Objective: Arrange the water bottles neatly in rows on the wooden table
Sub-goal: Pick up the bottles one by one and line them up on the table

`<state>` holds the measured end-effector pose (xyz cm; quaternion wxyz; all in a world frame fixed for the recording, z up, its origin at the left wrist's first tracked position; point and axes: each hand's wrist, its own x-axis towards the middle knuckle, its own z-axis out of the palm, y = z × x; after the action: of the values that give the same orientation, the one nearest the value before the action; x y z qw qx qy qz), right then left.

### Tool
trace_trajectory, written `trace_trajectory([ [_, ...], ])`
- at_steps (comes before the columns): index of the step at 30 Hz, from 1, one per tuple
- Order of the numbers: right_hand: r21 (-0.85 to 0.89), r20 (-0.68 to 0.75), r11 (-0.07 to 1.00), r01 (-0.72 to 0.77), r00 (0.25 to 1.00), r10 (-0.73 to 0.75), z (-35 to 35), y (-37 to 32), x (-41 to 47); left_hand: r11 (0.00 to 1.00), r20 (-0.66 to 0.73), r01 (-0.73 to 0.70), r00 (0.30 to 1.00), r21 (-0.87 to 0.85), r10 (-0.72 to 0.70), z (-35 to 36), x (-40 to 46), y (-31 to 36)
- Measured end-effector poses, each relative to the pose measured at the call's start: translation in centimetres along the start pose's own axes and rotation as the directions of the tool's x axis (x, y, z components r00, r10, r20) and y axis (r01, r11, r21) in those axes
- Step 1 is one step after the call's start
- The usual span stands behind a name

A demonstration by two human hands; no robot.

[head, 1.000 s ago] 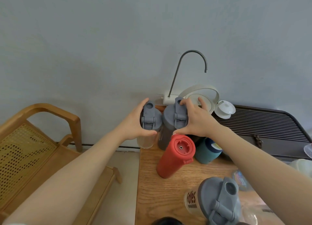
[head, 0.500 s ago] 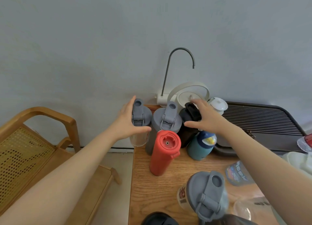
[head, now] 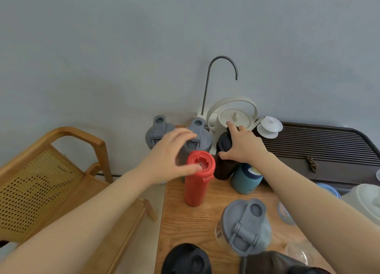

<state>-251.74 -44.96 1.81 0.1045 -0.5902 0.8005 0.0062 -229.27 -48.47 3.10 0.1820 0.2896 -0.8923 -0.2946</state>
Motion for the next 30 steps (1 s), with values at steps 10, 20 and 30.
trace_trajectory([
  [10, 0.344, 0.117, 0.889, 0.304, 0.925, -0.361, -5.2, -8.3, 0.8, 0.567, -0.056, 0.478, 0.730, -0.671, -0.682, -1.3, 2.1, -9.9],
  [20, 0.203, 0.220, 0.938, 0.282, 0.920, -0.324, -3.7, -7.9, 2.1, 0.638, -0.036, 0.392, 0.835, -0.663, -0.550, 2.1, 5.7, -10.7],
  [30, 0.260, 0.175, 0.930, 0.259, 0.935, -0.309, -3.6, -6.5, 3.0, 0.766, 0.106, 0.471, 0.873, -0.438, -0.476, 6.3, 11.5, -14.3],
])
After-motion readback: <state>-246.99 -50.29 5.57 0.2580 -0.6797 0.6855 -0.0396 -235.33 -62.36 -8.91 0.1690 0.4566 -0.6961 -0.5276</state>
